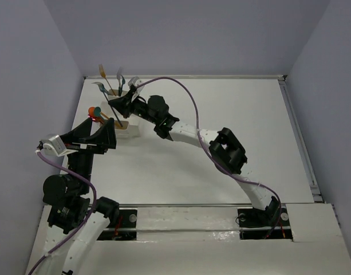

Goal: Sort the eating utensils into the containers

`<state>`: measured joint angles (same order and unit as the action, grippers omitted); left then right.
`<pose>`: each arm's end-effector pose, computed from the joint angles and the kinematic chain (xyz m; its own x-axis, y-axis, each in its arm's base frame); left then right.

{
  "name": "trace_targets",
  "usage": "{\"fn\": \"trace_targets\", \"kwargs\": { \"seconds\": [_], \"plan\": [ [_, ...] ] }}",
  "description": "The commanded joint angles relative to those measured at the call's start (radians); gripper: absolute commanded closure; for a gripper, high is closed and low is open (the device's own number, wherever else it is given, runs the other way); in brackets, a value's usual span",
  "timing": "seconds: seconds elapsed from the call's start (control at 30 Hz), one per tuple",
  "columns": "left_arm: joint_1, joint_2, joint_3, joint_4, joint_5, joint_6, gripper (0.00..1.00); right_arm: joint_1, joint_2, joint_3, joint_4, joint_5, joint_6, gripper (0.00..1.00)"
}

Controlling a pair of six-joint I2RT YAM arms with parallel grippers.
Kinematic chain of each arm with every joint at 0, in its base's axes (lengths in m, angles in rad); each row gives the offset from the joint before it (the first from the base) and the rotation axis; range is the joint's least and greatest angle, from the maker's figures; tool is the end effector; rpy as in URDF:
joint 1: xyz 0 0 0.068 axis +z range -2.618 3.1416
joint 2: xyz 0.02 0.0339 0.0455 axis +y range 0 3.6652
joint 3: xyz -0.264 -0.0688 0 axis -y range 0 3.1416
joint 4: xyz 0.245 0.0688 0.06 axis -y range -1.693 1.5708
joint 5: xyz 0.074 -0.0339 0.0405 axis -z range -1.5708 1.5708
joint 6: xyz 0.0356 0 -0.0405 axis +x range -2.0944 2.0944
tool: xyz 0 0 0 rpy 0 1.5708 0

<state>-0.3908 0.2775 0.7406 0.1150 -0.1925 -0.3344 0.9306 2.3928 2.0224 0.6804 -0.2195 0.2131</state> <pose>0.0486 -0.0126 0.4085 0.4032 -0.5145 -0.7568 0.3791 0.8466 -0.3736 0.3325 0.4594 0.2936 -0.0136 0.3272 -0.9448 -0.9246 0.3556 0.1365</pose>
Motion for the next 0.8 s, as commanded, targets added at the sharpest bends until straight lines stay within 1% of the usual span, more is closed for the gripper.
{"fn": "trace_targets", "kwargs": {
  "seconds": [0.0, 0.07, 0.1, 0.17, 0.3, 0.5, 0.57, 0.63, 0.67, 0.7, 0.73, 0.77],
  "plan": [
    [0.006, -0.004, -0.006, 0.043, 0.002, 0.005, 0.01, 0.007, 0.014, -0.008, 0.038, -0.014, -0.021, 0.9],
    [0.006, -0.004, -0.004, 0.043, 0.002, 0.005, 0.01, 0.007, 0.017, -0.008, 0.039, -0.017, -0.021, 0.82],
    [0.006, -0.003, -0.004, 0.043, 0.002, 0.005, 0.01, 0.007, 0.014, -0.01, 0.045, -0.017, -0.023, 0.75],
    [0.006, -0.004, -0.006, 0.043, 0.005, 0.003, 0.01, 0.007, 0.011, -0.011, 0.045, -0.02, -0.026, 0.7],
    [0.006, -0.003, -0.004, 0.045, 0.005, 0.005, 0.01, 0.007, -0.007, -0.028, 0.056, -0.024, -0.034, 0.67],
    [0.006, -0.003, -0.006, 0.045, 0.005, 0.005, 0.01, 0.007, -0.067, -0.1, 0.091, -0.034, -0.031, 0.67],
    [0.006, -0.001, -0.006, 0.045, 0.01, 0.005, 0.01, 0.007, -0.118, -0.155, 0.102, -0.04, -0.024, 0.66],
    [0.006, 0.003, -0.007, 0.049, 0.018, 0.008, 0.01, 0.007, -0.17, -0.214, 0.122, -0.031, -0.02, 0.64],
    [0.006, 0.008, -0.007, 0.049, 0.027, 0.009, 0.01, 0.007, -0.231, -0.287, 0.126, -0.021, -0.017, 0.62],
    [0.015, 0.011, -0.006, 0.049, 0.033, 0.011, 0.01, 0.007, -0.269, -0.331, 0.136, 0.003, -0.023, 0.52],
    [0.015, 0.014, -0.006, 0.051, 0.045, 0.014, 0.01, 0.007, -0.306, -0.376, 0.137, 0.023, -0.027, 0.33],
    [0.015, 0.02, -0.004, 0.048, 0.05, 0.015, 0.01, 0.007, -0.386, -0.471, 0.136, 0.047, -0.037, 0.01]
  ]
}}
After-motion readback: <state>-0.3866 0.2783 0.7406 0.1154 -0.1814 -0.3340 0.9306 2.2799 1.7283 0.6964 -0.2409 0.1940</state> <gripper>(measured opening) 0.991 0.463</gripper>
